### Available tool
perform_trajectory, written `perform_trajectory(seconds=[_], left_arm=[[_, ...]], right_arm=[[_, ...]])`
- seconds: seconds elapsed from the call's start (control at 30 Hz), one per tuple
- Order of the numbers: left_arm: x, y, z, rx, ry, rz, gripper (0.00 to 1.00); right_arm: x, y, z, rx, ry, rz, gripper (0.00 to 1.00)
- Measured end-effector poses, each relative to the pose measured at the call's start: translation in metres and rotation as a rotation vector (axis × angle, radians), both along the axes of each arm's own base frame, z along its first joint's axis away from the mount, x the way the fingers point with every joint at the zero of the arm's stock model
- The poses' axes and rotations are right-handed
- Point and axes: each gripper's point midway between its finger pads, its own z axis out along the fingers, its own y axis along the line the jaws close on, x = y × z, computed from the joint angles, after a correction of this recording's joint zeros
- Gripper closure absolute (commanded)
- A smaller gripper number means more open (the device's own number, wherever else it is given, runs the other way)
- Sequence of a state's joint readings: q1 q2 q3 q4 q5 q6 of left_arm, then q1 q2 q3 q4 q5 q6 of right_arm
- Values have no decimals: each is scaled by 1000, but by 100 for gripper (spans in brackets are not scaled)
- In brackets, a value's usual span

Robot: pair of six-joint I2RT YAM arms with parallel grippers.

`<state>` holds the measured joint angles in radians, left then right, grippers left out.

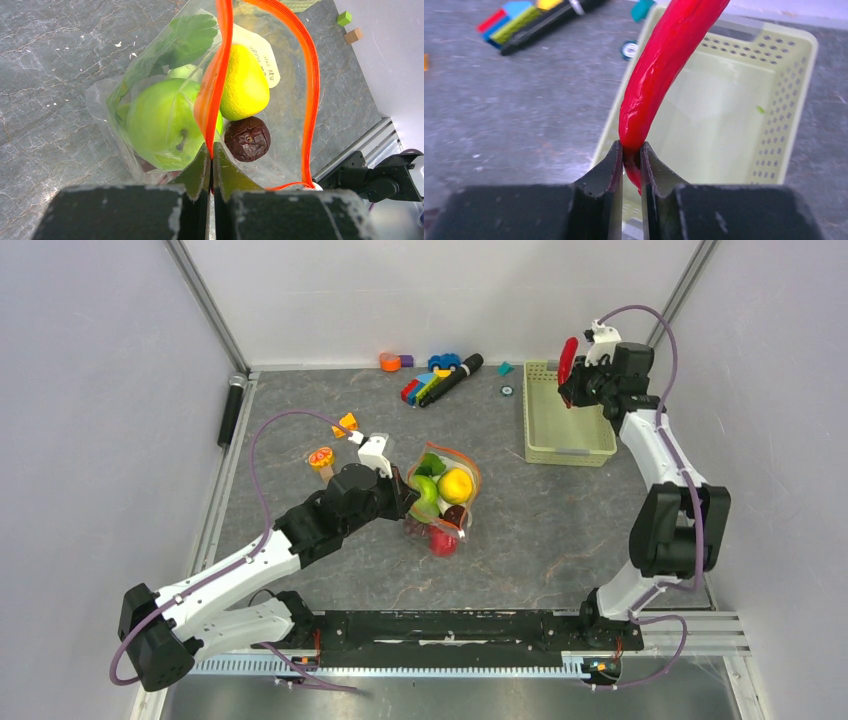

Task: Place the food in the zip-top bag and seal the zipper
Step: Place the fake vegetable in the zipper food storage bag.

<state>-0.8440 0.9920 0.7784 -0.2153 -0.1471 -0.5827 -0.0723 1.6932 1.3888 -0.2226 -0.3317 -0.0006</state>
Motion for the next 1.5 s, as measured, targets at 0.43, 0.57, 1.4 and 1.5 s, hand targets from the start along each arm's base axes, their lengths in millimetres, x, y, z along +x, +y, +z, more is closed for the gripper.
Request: perform_trajectory(seconds=[0.43, 0.57, 1.4, 1.5], left_arm=[[1, -1, -4, 9, 8, 0, 97], [1, -1, -4, 9, 8, 0, 97], [15, 22, 16, 51, -15, 146, 97], [19, 36, 21, 67, -26, 216, 97]], right_arm=[[-92, 140, 79, 147, -212, 518, 99], [-143, 191, 100, 134, -305, 789, 100], [-250, 251, 73, -116, -346, 1271, 100], [-243, 264, 89, -34, -280, 1238, 100]])
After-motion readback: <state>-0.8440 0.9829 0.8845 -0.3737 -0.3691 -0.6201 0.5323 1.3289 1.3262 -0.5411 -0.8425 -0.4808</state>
